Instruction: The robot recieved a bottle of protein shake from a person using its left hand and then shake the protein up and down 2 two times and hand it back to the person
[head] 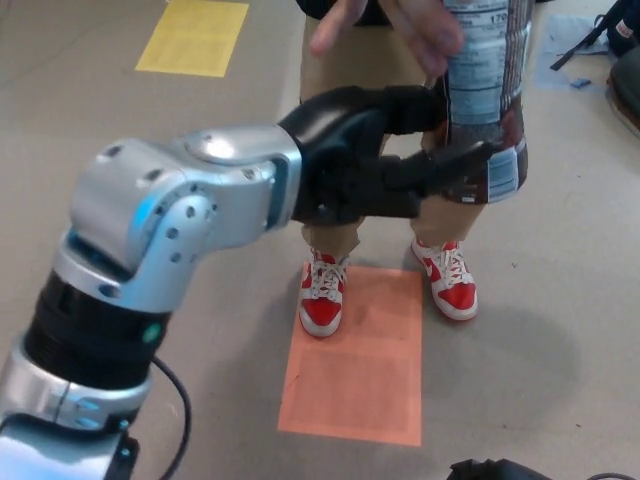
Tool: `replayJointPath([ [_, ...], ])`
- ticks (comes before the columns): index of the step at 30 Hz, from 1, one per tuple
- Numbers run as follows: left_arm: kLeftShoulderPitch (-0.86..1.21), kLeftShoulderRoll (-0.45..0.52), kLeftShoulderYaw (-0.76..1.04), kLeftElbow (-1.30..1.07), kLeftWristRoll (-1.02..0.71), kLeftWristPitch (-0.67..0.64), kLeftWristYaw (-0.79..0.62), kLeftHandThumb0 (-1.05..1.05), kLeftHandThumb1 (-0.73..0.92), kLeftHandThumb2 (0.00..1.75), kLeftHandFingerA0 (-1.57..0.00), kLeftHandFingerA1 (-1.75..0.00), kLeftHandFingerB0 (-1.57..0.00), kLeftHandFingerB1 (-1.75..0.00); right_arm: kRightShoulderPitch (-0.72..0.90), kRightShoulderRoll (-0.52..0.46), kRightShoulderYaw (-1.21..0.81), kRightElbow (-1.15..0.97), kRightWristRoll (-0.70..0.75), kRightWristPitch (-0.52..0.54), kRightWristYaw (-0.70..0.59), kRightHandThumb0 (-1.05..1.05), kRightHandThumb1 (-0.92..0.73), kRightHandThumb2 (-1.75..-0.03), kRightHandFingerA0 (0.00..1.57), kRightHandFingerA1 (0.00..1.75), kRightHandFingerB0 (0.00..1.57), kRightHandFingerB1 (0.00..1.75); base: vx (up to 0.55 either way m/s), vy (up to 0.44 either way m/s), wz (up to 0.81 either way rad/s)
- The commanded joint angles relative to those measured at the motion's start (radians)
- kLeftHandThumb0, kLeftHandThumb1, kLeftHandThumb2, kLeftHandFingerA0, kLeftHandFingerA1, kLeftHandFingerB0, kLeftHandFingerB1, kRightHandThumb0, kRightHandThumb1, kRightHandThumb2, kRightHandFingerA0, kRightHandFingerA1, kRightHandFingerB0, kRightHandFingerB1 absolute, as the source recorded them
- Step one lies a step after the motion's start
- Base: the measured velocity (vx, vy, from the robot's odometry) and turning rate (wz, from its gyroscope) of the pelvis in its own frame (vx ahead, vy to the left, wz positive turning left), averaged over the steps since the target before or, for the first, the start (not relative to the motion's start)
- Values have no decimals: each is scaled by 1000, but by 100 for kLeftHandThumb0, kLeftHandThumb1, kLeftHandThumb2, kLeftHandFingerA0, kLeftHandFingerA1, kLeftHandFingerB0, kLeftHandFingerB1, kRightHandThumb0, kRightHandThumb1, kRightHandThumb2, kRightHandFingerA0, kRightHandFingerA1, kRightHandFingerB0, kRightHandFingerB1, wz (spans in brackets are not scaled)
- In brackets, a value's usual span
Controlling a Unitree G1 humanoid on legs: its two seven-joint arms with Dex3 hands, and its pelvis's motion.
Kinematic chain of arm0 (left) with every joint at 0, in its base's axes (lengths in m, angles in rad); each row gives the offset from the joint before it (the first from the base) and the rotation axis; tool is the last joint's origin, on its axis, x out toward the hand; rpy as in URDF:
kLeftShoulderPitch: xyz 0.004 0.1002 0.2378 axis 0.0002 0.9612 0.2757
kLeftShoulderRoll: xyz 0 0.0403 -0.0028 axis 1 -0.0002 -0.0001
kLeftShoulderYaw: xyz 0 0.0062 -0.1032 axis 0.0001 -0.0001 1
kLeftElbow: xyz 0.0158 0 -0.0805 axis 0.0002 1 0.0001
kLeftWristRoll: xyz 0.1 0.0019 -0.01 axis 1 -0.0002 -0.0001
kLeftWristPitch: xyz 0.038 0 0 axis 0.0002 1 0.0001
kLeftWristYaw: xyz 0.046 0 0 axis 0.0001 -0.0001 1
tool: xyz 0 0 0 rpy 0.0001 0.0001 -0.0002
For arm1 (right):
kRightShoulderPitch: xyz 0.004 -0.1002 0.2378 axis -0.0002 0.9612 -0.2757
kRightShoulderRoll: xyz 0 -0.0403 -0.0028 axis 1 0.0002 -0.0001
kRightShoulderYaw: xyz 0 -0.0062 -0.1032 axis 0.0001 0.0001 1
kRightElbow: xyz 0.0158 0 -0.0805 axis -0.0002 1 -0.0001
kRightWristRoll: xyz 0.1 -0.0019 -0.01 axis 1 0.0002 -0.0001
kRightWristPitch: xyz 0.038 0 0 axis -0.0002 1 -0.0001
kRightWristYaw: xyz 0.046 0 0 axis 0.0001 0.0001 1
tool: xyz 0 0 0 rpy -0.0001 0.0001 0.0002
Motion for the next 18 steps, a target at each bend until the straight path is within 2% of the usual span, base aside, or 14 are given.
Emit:
replayJointPath([
  [1,41,-40,-10,-4,125,-76,78,-76,41,74,0,-8,0,0,11,-2,-11,5,-4,-11,-1,-46,-50,-115,104,101,91,82,0,0,0],
  [4,51,-61,6,11,151,-111,90,-75,40,69,-3,-16,0,0,8,-2,-15,5,-3,-15,1,-46,-49,-115,105,101,92,81,0,0,0],
  [5,52,-64,5,16,167,-127,90,-74,39,71,0,-13,0,0,7,-2,-16,5,-4,-16,2,-47,-51,-112,107,101,97,71,0,0,0],
  [6,54,-66,4,20,178,-141,89,-74,39,71,0,-13,0,0,6,-4,-15,6,-6,-17,1,-47,-51,-112,107,101,97,71,0,0,0],
  [7,55,-74,4,30,198,-164,101,-70,51,56,0,-15,0,-5,5,-4,-15,6,-7,-13,4,-47,-50,-115,104,101,91,81,0,0,0],
  [8,57,-79,6,36,210,-179,108,-71,43,80,0,-9,0,-5,4,-4,-15,6,-8,-12,5,-47,-49,-114,104,101,91,81,0,0,0],
  [10,59,-93,17,52,224,-200,113,-70,42,79,0,-10,0,-7,5,-5,-12,6,-13,-16,-7,-47,-48,-114,105,100,92,81,0,0,0],
  [11,52,-88,17,63,234,-211,108,-72,44,80,0,-8,0,-4,-1,-3,-11,7,-15,-15,-12,-47,-48,-112,108,98,97,71,0,0,0],
  [12,48,-86,17,70,243,-218,108,-75,45,80,0,-6,0,-2,-3,-1,-12,7,-15,-12,-9,-47,-47,-114,107,103,91,81,0,0,0],
  [18,43,-83,27,108,285,-257,98,-77,46,81,0,-4,0,0,-4,-5,-16,8,-14,-13,5,-46,-47,-116,105,99,90,80,0,0,0],
])
